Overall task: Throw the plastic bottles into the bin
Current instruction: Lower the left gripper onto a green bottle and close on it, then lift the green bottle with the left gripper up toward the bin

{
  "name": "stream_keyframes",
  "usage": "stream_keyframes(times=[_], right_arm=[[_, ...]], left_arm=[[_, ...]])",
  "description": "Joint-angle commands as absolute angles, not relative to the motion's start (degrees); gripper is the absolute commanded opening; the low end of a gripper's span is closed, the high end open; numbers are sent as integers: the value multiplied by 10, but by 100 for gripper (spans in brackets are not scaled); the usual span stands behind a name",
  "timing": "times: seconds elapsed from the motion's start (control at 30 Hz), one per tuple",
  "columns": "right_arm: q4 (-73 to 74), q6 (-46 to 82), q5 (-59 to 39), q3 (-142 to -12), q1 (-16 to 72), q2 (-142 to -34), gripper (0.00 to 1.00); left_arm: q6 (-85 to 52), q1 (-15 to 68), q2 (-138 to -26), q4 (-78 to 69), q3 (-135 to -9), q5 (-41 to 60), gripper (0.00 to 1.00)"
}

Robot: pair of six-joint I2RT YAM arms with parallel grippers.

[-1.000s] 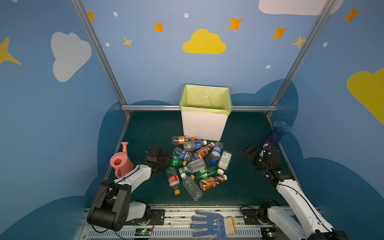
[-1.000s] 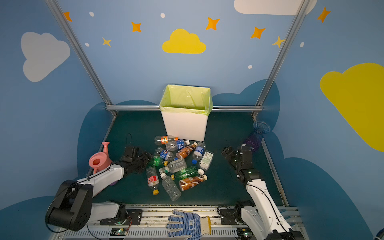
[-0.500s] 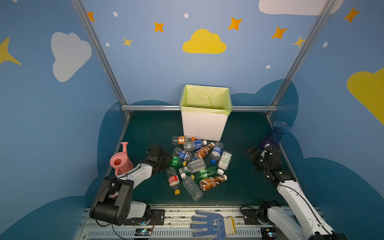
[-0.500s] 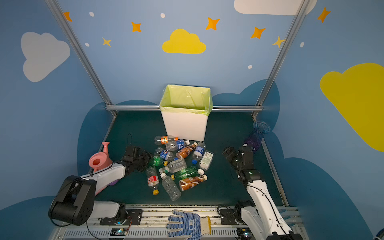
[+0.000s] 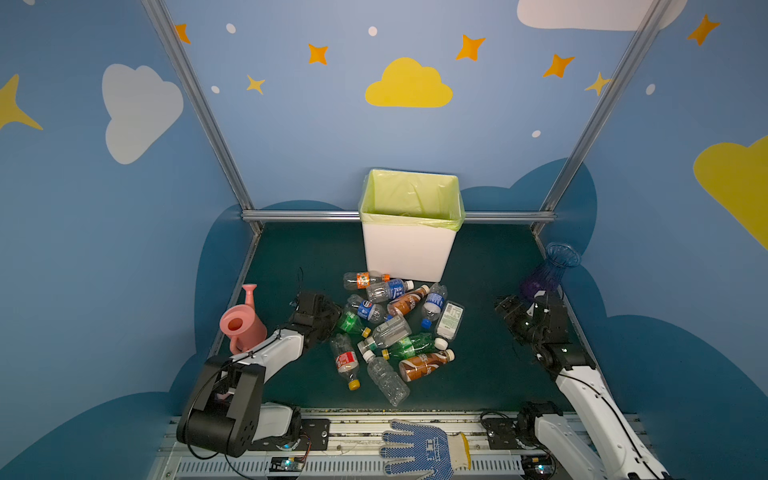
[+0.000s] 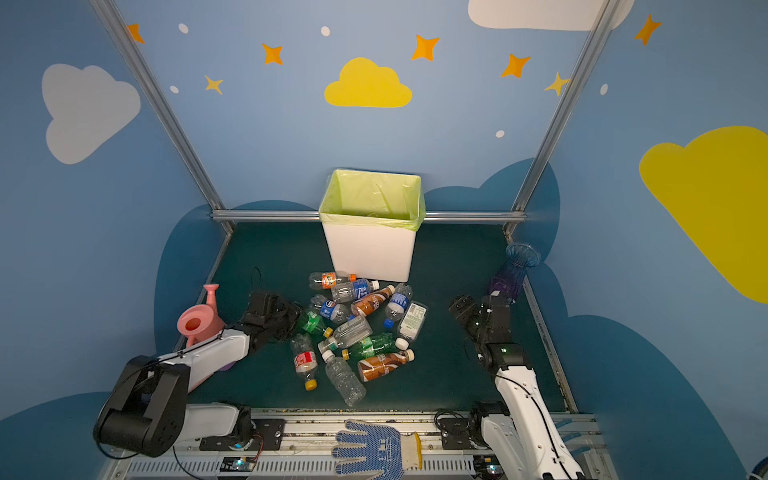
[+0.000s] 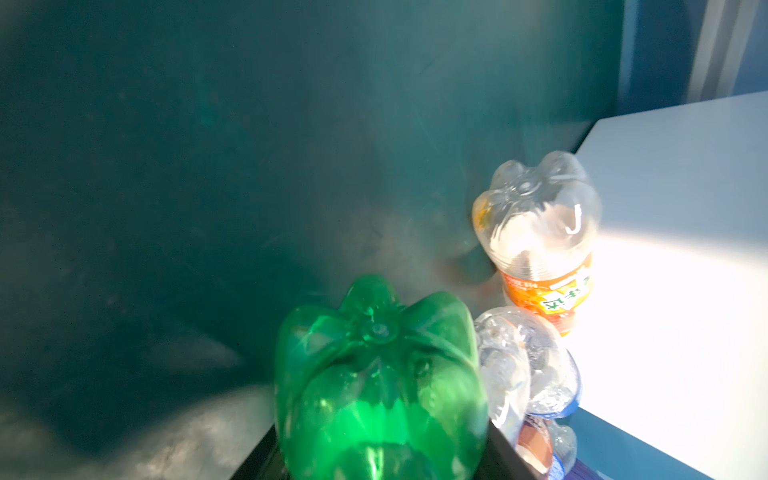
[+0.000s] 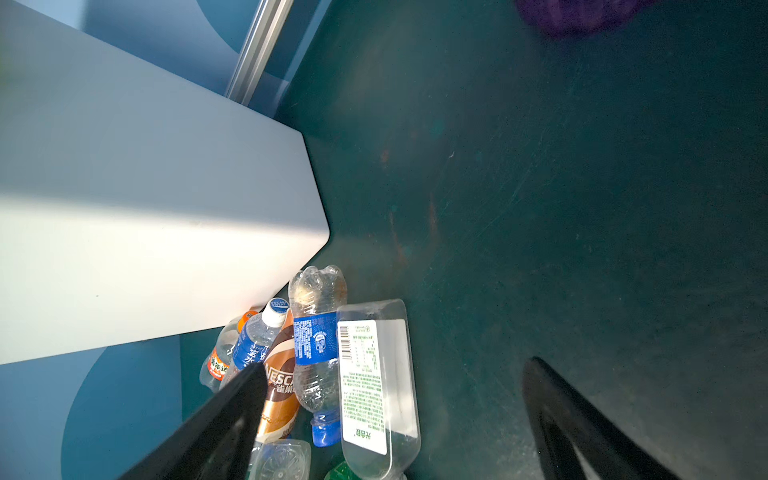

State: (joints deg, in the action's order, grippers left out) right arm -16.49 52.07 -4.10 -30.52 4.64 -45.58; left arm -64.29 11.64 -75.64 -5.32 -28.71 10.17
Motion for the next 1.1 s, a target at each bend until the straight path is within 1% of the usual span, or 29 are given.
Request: stream_keyframes(times=[0.0, 0.33, 0.5, 0.6, 0.67, 0.77, 0.9, 1.0, 1.07], right_arm=[[-173, 515, -46, -300, 42, -447, 94], [-171, 517, -51, -295, 35, -443, 94], [-169, 517, -54, -295, 31, -442, 94], [-167, 514, -56, -298, 28, -445, 94], [-170, 508, -57, -303, 25, -447, 94], [-176, 498, -61, -313, 17, -446, 94], [-179, 493, -68, -317, 4, -439, 94], [-184, 492, -73, -314, -3, -426, 94], [-192, 491, -74, -312, -9, -415, 94]], left_arm=[[-657, 112, -732, -60, -276, 89, 59], [-658, 102, -676, -42, -276, 78, 55], [-618, 96, -607, 4, -312, 56, 54], [-581, 78, -553, 29, -352, 43, 53], [-545, 55, -522, 41, -398, 35, 53], [-468, 15, -512, 69, -522, 40, 53], [-419, -28, -572, 65, -701, 90, 52], [-435, -28, -623, 6, -777, 111, 49], [-443, -19, -672, -58, -818, 156, 49]])
